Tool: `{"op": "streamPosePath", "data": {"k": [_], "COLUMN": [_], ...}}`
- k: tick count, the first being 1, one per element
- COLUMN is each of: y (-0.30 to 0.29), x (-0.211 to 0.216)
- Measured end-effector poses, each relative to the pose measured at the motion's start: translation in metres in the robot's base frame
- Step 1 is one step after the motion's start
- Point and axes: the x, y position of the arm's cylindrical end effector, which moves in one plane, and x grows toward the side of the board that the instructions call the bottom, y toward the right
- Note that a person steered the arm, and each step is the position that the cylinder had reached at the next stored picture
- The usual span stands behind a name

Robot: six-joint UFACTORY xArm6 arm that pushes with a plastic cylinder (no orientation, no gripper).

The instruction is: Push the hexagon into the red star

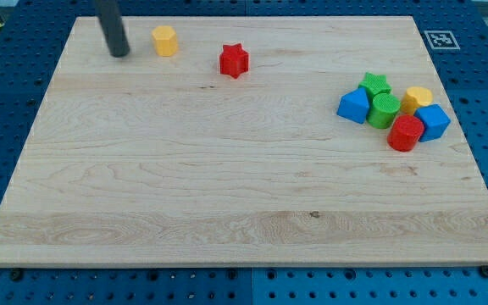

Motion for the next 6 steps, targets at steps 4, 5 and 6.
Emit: {"op": "streamPosePath", "data": {"k": [4, 5, 6], "y": [0.096, 0.123, 0.152], "x": [-0.016, -0.003, 0.013]}}
